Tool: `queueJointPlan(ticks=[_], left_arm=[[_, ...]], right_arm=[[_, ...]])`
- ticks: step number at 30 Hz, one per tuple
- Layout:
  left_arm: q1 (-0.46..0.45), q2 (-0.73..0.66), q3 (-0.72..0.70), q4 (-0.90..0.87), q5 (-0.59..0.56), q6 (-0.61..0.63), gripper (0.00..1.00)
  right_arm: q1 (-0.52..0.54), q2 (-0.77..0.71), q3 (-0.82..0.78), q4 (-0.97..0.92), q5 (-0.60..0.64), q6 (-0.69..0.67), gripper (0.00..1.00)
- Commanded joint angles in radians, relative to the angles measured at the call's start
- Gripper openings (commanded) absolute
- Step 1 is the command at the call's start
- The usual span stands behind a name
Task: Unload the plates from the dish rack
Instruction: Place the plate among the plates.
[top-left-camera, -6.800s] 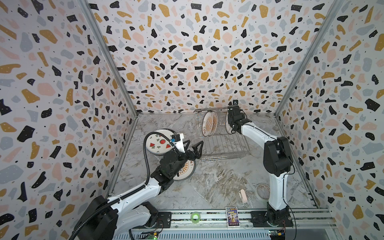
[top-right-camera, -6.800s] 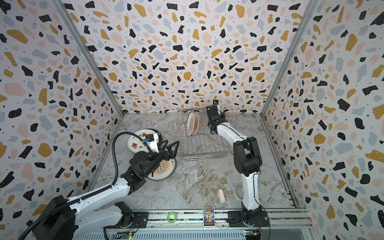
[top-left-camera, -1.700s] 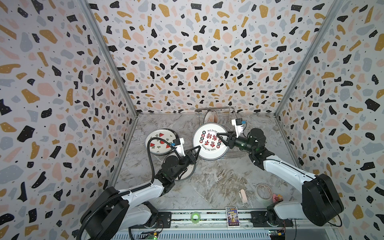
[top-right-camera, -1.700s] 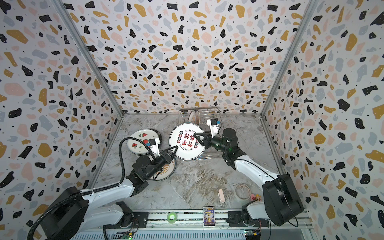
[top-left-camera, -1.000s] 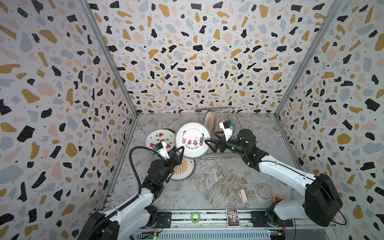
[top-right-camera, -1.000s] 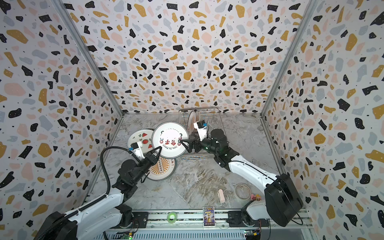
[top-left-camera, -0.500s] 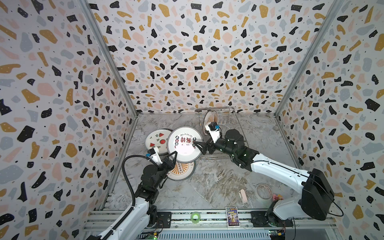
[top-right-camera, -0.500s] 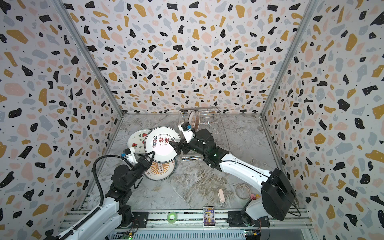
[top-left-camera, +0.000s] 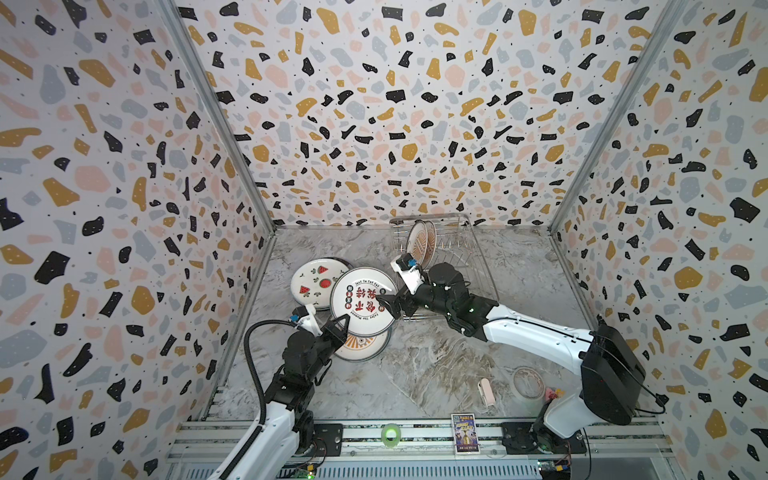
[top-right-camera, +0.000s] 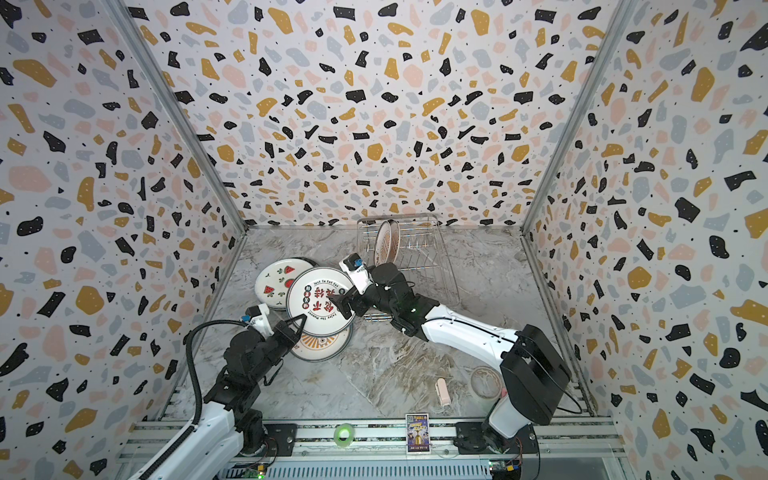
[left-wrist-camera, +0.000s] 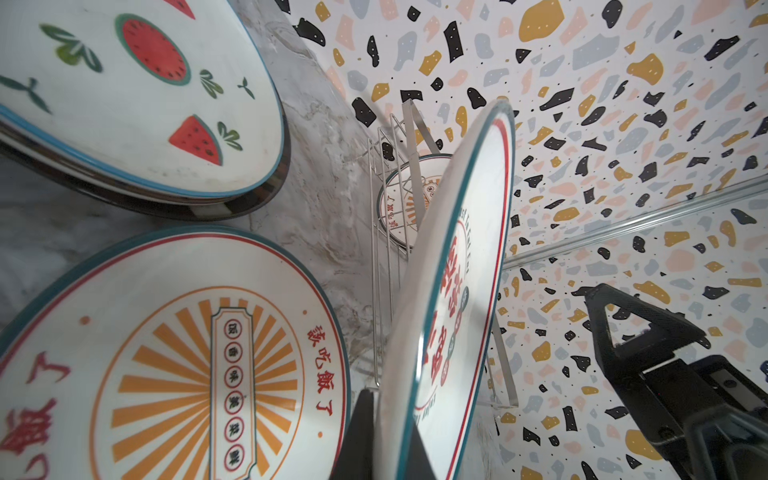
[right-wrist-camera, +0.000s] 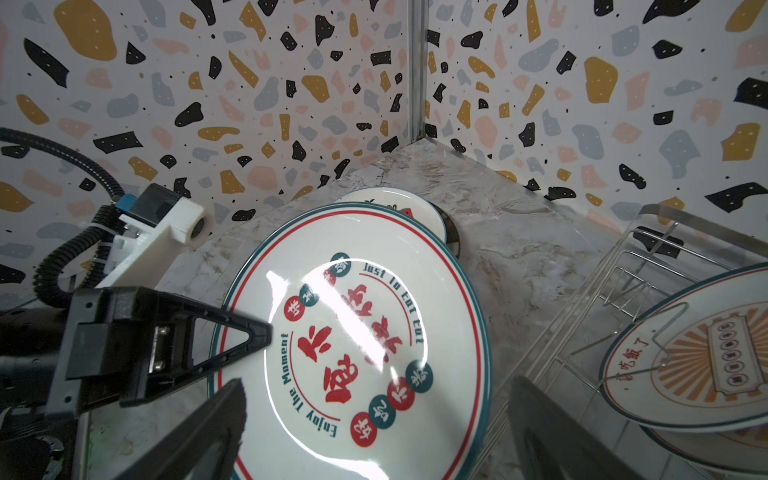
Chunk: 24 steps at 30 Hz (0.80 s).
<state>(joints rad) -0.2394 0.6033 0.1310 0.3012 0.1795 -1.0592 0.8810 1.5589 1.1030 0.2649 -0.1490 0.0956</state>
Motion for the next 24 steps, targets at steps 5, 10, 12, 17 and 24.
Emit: queueJointPlan(ticks=[5,10,12,17,24], left_arm=[[0.014,-0.054,0.017,-0.111,-0.058,0.029,0.00],[0.017,-0.102,0.018,-0.194,-0.114,0.027,0.00],[0.017,-0.099,0.023,-0.227,-0.129,0.015,0.00],[0.018,-0.077,0.034,-0.289,-0.175,0.020,0.00],[0.018,-0.042,-0.004,-0.239,-0.155,-0.017,0.00]], right_arm=[[0.009,0.007,0.049,-0.015,-0.001,-0.018,0.99],[0.026,0.024,0.058,-0.019,-0.005,-0.043,0.99],[0.035,0.032,0.067,-0.028,-0.003,-0.052,0.99],[0.056,0.057,0.083,-0.040,0.015,-0.069,0.99],[0.097,0.106,0.121,-0.088,0.064,-0.141,0.99]])
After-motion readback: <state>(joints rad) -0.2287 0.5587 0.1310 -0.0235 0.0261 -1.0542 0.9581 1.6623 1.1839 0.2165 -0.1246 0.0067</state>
